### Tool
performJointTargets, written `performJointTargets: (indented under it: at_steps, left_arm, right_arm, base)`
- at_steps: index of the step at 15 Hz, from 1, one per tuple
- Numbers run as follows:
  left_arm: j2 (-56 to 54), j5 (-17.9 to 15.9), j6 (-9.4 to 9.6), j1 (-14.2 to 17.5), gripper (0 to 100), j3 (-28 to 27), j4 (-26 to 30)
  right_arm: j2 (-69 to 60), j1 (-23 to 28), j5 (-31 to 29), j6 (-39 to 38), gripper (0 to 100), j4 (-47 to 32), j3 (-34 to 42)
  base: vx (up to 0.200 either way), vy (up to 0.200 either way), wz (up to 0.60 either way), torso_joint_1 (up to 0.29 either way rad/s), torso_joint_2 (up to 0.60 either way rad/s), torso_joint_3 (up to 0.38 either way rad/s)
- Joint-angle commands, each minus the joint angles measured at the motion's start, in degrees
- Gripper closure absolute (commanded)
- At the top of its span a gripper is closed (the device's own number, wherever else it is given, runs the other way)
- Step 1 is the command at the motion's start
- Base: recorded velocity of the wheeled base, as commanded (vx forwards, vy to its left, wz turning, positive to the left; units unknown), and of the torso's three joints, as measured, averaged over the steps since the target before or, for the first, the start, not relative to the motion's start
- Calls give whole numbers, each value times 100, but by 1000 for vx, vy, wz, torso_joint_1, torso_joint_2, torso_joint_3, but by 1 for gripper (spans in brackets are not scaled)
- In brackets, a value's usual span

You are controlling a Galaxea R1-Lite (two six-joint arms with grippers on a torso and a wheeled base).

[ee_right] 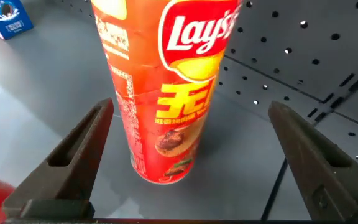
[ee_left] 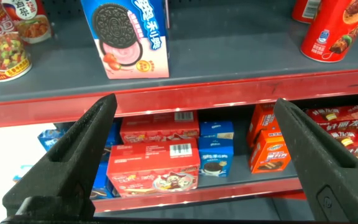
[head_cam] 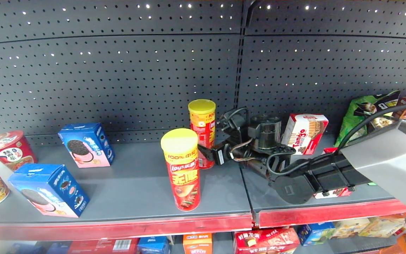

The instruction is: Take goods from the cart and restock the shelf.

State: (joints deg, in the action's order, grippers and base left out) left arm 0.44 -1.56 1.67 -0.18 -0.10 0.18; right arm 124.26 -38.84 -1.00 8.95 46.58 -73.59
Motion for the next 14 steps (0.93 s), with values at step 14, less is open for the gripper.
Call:
performJointTargets:
  at_steps: [14]
  left_arm:
    - [9,-2,0,1,0,1,-1]
  right_arm:
    - [19,-308,-401,-174,0,-70,-120]
  base:
    - [0,0,0,0,0,0]
